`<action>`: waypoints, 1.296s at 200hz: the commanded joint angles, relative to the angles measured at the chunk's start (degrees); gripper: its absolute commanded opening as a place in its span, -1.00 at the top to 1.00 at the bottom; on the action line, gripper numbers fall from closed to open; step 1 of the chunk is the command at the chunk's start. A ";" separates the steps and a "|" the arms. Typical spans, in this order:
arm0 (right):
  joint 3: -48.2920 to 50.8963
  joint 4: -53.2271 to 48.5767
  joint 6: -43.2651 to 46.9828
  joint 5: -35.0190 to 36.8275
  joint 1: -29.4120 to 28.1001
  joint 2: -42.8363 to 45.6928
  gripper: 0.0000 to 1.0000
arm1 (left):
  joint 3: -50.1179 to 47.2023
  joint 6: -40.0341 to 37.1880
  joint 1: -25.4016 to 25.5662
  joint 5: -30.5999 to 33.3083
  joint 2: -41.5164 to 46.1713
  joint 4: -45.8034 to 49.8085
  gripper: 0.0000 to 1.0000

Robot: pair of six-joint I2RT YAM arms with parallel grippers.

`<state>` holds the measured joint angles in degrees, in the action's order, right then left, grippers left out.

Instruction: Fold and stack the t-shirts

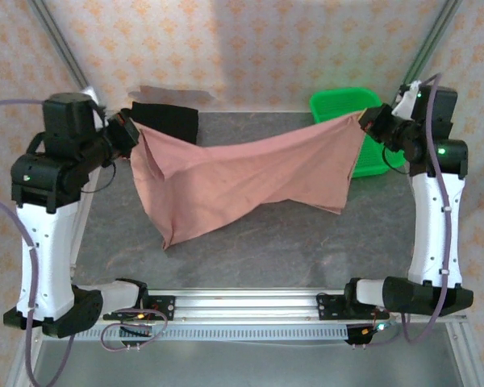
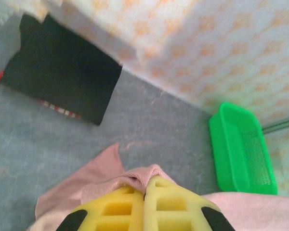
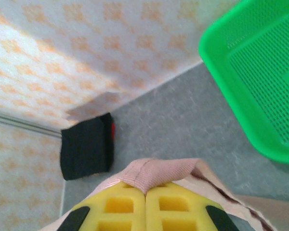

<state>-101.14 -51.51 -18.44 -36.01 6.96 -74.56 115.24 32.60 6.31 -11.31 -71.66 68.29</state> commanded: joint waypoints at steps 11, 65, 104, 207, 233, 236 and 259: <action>-4.63 1.23 -2.79 0.41 0.50 -0.99 1.00 | 5.34 -3.54 -3.20 -3.47 -1.73 2.97 1.00; -4.86 8.25 -8.59 -6.12 0.97 2.29 1.00 | 12.47 -5.32 -9.92 -5.85 -1.86 2.07 1.00; -4.77 13.92 -13.49 -11.76 1.12 7.22 1.00 | 20.21 -5.79 -10.82 -2.75 -1.43 -0.82 1.00; -15.05 8.67 -22.30 -15.91 1.08 13.64 1.00 | 37.11 -8.60 -10.83 3.13 -1.62 -3.75 1.00; -19.62 5.78 -22.63 -16.44 1.08 12.54 1.00 | 39.45 -9.03 -10.79 3.44 -2.58 -7.96 1.00; -19.97 5.46 -22.73 -16.46 1.12 12.40 1.00 | 39.63 -9.12 -10.79 3.48 -2.72 -8.48 1.00; -20.34 4.20 -22.53 -16.69 1.07 12.37 1.00 | 40.15 -9.85 -10.79 3.51 -3.93 -10.65 1.00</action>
<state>-120.29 -45.43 -39.83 -51.48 7.57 -61.60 154.52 24.95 -3.90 -8.95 -73.52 63.72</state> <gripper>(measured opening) 0.042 0.048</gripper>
